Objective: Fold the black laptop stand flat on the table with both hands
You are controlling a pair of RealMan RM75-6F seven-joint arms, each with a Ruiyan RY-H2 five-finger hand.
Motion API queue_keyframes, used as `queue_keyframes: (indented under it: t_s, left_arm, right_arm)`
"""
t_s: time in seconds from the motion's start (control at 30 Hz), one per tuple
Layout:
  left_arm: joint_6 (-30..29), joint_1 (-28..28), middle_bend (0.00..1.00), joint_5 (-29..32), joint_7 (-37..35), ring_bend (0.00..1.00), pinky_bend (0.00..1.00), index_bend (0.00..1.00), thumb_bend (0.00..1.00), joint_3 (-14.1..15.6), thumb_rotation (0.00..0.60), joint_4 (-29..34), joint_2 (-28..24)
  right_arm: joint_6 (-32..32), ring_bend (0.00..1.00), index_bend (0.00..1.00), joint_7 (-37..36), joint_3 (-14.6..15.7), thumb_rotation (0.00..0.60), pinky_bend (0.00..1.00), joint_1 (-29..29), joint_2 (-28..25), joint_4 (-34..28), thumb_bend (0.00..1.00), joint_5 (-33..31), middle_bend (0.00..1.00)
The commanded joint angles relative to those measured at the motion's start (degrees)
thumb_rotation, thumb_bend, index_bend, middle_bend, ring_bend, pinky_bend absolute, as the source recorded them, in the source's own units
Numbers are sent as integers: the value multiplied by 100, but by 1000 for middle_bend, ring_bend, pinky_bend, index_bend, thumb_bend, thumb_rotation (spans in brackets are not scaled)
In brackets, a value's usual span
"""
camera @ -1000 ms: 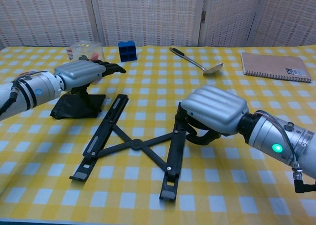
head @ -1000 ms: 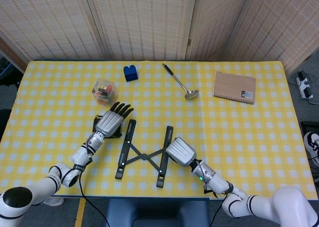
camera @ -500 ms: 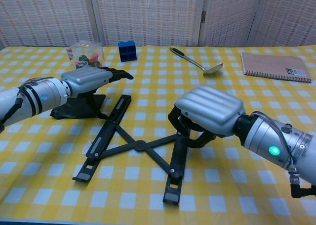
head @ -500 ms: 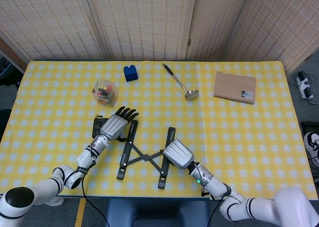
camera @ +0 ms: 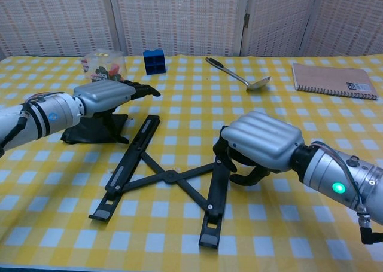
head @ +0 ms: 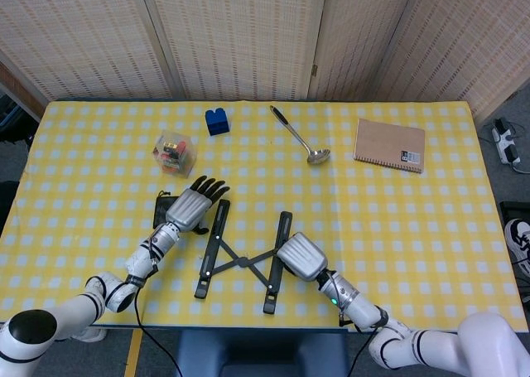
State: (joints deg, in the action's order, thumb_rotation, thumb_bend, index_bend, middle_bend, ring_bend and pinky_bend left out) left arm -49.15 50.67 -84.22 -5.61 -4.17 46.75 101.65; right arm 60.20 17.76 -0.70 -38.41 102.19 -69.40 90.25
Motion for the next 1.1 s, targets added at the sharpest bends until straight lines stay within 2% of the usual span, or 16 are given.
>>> queue_keyframes:
  t_s: [0.03, 0.67, 1.1]
  left_arm:
    - [-1, 10, 67, -30, -53, 0, 0, 26, 165, 18, 600, -9, -2]
    - [-147, 100, 67, -392, -515, 0, 0, 26, 153, 241, 600, -270, 76]
    - [-126, 105, 67, -425, -760, 0, 0, 26, 154, 296, 600, -285, 105]
  right_arm:
    - [-52, 922, 698, -10, 10, 600, 755, -13, 40, 61, 325, -6, 899]
    - [-5, 921, 698, -14, 11, 600, 755, -36, 317, 488, 325, 95, 899]
    - [71, 921, 698, -27, -35, 600, 755, -124, 572, 807, 325, 208, 899]
